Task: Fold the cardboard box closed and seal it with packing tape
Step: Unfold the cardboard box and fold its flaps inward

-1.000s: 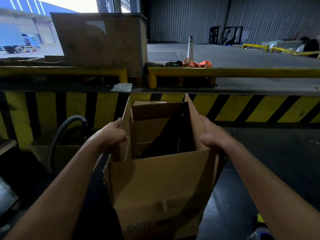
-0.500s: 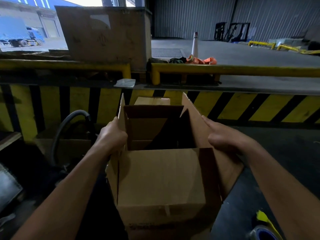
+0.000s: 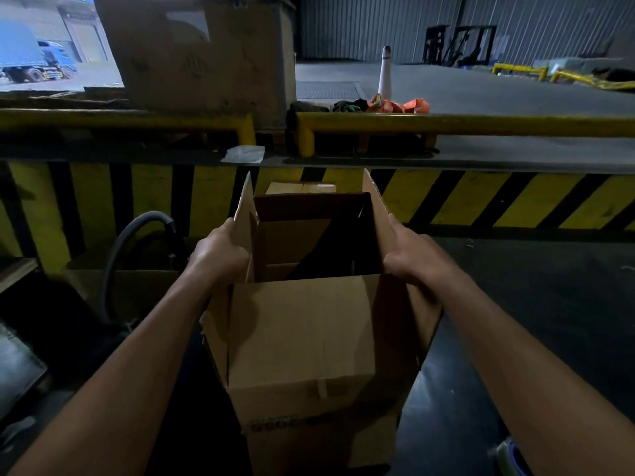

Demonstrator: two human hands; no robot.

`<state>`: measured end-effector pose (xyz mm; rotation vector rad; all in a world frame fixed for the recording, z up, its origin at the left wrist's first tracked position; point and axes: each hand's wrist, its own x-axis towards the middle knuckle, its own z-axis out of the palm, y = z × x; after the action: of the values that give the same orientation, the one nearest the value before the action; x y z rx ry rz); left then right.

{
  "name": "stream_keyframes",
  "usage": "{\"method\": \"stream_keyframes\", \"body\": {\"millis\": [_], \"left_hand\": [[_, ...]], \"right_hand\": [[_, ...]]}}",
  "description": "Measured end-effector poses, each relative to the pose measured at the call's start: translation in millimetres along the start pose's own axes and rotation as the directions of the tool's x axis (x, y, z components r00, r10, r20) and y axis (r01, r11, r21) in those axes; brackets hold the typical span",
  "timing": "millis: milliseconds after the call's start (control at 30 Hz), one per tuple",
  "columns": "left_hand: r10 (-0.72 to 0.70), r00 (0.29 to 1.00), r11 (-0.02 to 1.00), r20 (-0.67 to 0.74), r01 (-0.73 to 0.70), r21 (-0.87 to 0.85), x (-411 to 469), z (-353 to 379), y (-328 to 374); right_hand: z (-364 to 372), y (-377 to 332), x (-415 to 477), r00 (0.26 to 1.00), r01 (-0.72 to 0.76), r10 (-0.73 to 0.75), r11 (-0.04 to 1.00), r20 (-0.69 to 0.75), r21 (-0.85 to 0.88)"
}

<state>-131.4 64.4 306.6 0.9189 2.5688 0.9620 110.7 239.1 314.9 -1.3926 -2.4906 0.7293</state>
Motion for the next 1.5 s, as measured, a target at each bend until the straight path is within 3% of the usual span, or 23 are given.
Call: {"method": "stream_keyframes", "body": {"millis": [367, 500, 567, 633, 700, 767, 833, 933, 1167, 1300, 1400, 1500], "left_hand": [[-0.017, 0.997, 0.985, 0.075, 0.029, -0.172, 8.9, -5.4, -5.7], [0.02, 0.994, 0.985, 0.108, -0.001, -0.172, 9.6, -6.8, -12.2], [0.03, 0.991, 0.987, 0.127, -0.009, -0.163, 11.3, -9.4, -17.6], [0.023, 0.99, 0.987, 0.138, 0.0, -0.163, 14.0, -11.1, -22.7], [0.032, 0.988, 0.984, 0.151, -0.004, -0.178, 16.0, -12.6, -26.3], [0.053, 0.986, 0.983, 0.157, -0.024, -0.182, 15.8, -13.5, -29.7], [0.048, 0.987, 0.981, 0.153, -0.018, -0.195, 15.4, -14.8, -32.0], [0.05, 0.985, 0.975, 0.166, -0.012, -0.222, 14.1, -16.9, -32.3], [0.012, 0.978, 0.964, 0.207, 0.043, -0.263, 24.8, -22.0, -30.0], [0.062, 0.973, 0.969, 0.224, -0.004, -0.249, 25.2, -17.3, -28.4], [0.1, 0.965, 0.967, 0.244, -0.036, -0.252, 25.6, -15.8, -25.4], [0.106, 0.958, 0.963, 0.267, -0.032, -0.269, 27.3, -16.4, -23.1]], "right_hand": [[-18.4, 14.8, 8.1, 0.998, -0.012, 0.015, 0.999, 0.064, -0.039], [-17.3, 13.9, -6.3, 0.999, 0.018, -0.028, 0.977, -0.044, -0.213], [-2.4, 7.2, -17.2, 0.966, 0.062, -0.153, 0.919, -0.207, -0.389], [23.9, -3.0, -31.5, 0.878, 0.134, -0.348, 0.839, -0.33, -0.528], [56.1, -13.9, -48.8, 0.819, 0.242, -0.485, 0.776, -0.307, -0.583], [90.3, -18.2, -61.6, 0.889, 0.344, -0.445, 0.807, -0.111, -0.479], [118.0, -12.9, -63.8, 0.956, 0.294, -0.275, 0.897, 0.104, -0.33], [144.1, 4.0, -59.8, 0.96, 0.233, -0.182, 0.939, 0.211, -0.252], [147.7, -4.2, -32.4, 0.97, 0.152, -0.108, 0.969, 0.218, -0.197], [126.9, -43.3, 29.2, 0.983, 0.182, -0.183, 0.975, 0.002, -0.129], [108.8, -78.8, 87.2, 0.935, 0.263, -0.291, 0.953, -0.205, -0.151], [100.2, -102.0, 136.9, 0.928, 0.288, -0.329, 0.932, -0.177, -0.22]]}}
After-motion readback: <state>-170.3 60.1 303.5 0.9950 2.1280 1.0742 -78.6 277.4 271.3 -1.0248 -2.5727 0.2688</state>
